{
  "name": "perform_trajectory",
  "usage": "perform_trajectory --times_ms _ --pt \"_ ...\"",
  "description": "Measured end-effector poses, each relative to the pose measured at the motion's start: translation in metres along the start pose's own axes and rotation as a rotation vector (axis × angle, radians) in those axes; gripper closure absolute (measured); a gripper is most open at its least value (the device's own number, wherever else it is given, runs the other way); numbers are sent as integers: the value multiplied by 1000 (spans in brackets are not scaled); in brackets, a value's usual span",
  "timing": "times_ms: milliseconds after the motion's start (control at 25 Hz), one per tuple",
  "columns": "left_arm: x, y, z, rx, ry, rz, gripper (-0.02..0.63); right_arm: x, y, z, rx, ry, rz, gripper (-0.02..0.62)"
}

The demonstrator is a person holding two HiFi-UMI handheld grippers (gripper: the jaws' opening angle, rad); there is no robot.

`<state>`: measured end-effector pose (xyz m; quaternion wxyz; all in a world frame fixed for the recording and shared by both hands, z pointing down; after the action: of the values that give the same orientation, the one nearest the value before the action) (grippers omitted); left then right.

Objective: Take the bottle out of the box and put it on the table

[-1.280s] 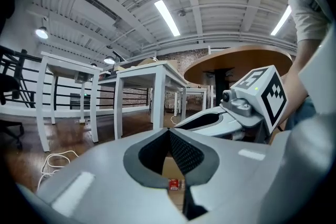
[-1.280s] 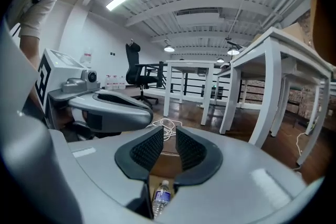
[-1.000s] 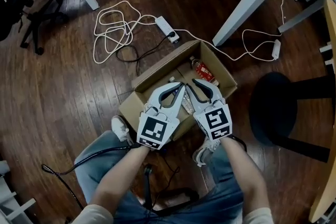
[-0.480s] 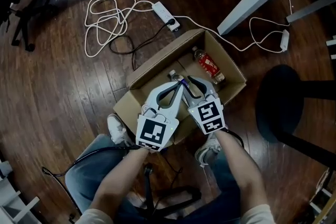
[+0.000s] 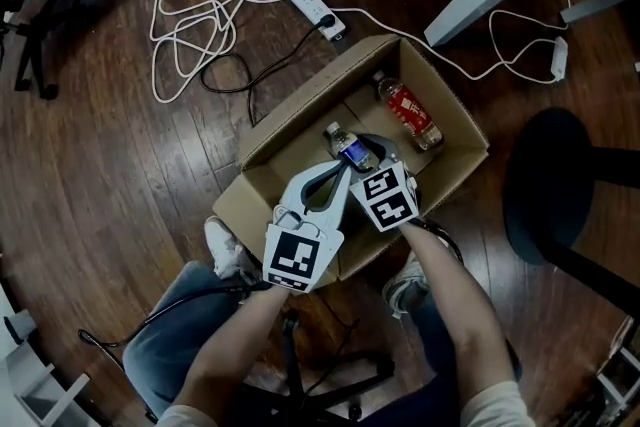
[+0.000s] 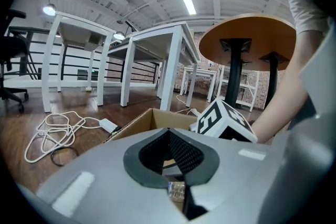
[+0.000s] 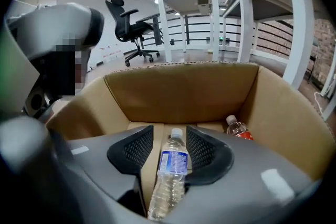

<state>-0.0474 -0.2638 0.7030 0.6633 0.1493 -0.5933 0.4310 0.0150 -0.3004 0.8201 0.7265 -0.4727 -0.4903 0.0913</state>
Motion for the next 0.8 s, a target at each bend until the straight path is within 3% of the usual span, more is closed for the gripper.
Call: perform_trajectory --times_ms 200,400,560,800 --pt "16 -1 1 -6 29 20 606 21 -27 5 -7 26 97 403" --pt "28 3 9 -27 52 37 606 43 -54 5 -19 11 253 359" --pt "28 5 13 -37 63 35 606 62 -68 7 -12 60 347 337" --pt "24 8 19 -53 86 16 606 77 -87 21 -53 -19 462 290"
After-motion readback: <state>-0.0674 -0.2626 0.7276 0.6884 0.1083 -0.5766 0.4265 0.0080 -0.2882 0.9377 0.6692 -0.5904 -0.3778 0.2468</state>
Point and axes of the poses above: the fingertips, and each gripper's own axes: y backward along the fingers, z to its left, x out of its underside, the point moved 5 cm from there along y, backward along the fingers, and after that the axes turned 14 degrees about x, right-handed, at the moved point
